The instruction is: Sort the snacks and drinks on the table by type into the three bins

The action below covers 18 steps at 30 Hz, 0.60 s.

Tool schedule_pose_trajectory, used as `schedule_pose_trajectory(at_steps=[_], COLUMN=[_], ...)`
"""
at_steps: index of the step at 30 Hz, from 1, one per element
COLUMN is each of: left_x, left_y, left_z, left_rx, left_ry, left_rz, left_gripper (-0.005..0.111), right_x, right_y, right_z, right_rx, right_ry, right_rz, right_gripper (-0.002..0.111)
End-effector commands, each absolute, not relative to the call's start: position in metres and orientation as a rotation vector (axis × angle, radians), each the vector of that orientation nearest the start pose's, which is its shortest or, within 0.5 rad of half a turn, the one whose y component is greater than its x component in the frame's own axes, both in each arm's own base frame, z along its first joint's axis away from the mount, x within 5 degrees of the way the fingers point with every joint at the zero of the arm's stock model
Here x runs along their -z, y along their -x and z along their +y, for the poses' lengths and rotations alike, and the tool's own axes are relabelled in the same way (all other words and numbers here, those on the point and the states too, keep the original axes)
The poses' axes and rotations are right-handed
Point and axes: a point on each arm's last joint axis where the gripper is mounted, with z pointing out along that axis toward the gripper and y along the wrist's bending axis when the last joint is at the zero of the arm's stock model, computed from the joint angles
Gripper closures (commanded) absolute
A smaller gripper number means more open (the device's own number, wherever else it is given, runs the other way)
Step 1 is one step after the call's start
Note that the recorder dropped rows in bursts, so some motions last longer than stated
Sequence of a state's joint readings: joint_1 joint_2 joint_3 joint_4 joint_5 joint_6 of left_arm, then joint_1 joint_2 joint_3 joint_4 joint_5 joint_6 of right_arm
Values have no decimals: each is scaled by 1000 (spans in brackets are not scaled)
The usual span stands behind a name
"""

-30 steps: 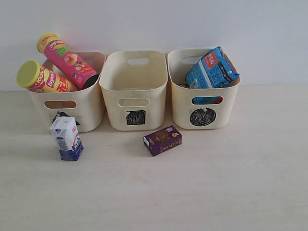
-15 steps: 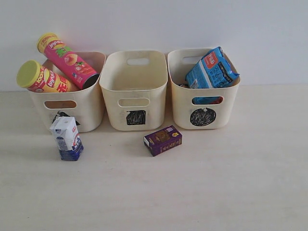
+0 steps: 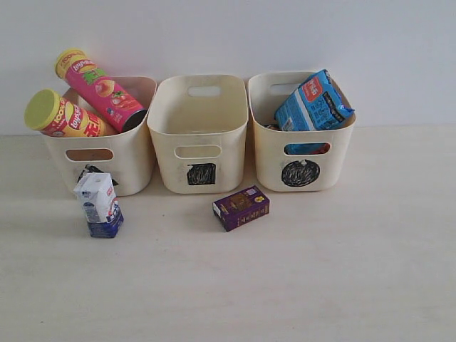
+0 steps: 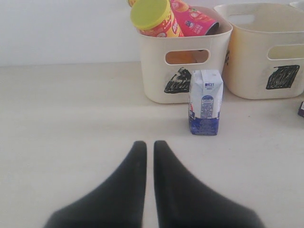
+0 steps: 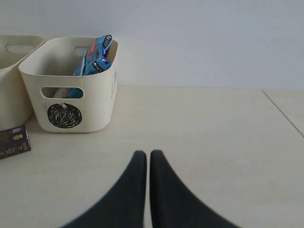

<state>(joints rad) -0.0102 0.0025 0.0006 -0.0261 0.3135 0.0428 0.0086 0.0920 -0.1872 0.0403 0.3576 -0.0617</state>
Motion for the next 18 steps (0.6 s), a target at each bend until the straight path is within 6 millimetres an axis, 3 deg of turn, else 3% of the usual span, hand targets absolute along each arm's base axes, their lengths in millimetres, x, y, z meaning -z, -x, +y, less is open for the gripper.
schedule_pose_trajectory(at_steps=[1, 18], left_x=[-185, -185], left_y=[-54, -54], left_z=[-1, -1], left_rx=[9, 9], left_ry=[-25, -25], left_rz=[1794, 1794], left_gripper=[102, 102], right_x=[-231, -227], right_y=[-51, -48], right_z=[2, 2], right_rx=[-5, -40], right_ry=[36, -9], right_rz=[1708, 1725], right_gripper=[108, 108])
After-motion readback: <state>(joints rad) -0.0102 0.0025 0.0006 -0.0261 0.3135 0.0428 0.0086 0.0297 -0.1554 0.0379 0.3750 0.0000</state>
